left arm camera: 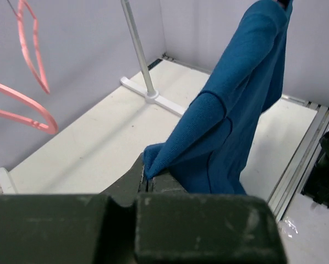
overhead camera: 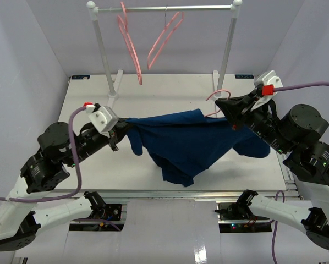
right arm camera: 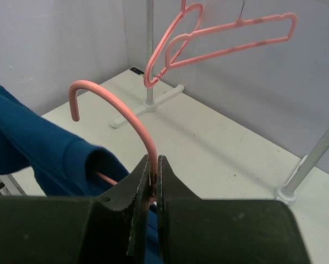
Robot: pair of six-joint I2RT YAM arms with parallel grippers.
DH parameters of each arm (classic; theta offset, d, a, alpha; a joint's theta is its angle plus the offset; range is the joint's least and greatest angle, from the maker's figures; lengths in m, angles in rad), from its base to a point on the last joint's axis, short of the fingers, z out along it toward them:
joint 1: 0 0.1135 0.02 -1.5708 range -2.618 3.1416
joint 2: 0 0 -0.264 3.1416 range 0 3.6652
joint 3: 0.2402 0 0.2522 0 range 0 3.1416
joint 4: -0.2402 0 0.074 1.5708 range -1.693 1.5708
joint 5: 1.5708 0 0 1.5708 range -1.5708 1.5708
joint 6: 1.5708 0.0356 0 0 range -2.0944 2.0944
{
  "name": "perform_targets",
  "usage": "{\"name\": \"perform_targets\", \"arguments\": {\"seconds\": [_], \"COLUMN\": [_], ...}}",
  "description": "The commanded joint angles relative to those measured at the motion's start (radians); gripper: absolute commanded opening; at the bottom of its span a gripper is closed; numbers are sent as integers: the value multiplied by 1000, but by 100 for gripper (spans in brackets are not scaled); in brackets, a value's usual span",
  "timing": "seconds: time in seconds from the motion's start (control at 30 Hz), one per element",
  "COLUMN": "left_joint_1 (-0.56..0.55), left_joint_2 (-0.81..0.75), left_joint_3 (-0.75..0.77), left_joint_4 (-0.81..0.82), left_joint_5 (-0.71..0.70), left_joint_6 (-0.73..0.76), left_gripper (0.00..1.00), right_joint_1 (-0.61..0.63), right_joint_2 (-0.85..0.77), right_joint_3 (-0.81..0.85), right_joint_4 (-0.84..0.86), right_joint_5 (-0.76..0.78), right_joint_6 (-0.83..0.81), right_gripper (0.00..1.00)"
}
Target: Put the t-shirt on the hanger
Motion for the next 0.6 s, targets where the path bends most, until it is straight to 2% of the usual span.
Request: {"name": "perform_targets", "arguments": {"seconds": [0.0, 0.13, 0.2, 0.27, 0.3, 0.33, 0.43, 0.57], "left_joint_1": [0, 0, 0, 0, 0, 0, 0, 0], "left_joint_2": [10, 39, 54, 60, 60, 63, 75, 87], "left_joint_3": [16, -3, -9, -16, -13, -6, 41, 83], "left_joint_4": [-33, -90, -107, -111, -110, -110, -101, -93], "left_joint_5": [-121, -297, -308, -283, -252, -222, -225, -191], "left_joint_6": [-13, -26, -31, -31, -29, -26, -21, -12], "left_gripper": [0, 4, 19, 51, 64, 70, 73, 74], "right_joint_1": [-3, -4, -3, -3, -4, -4, -3, -3], "right_joint_2": [-1, -14, -14, 2, 15, 23, 92, 206], "right_joint_3": [36, 61, 88, 121, 147, 155, 202, 390], "right_joint_4": [-16, -22, -17, -5, 8, 31, 111, 80], "right_joint_5": [-30, -39, -62, -65, -51, -39, 18, 41], "right_joint_6": [-43, -46, -49, -47, -45, -45, -49, -49], "right_gripper": [8, 8, 8, 8, 8, 8, 8, 8]}}
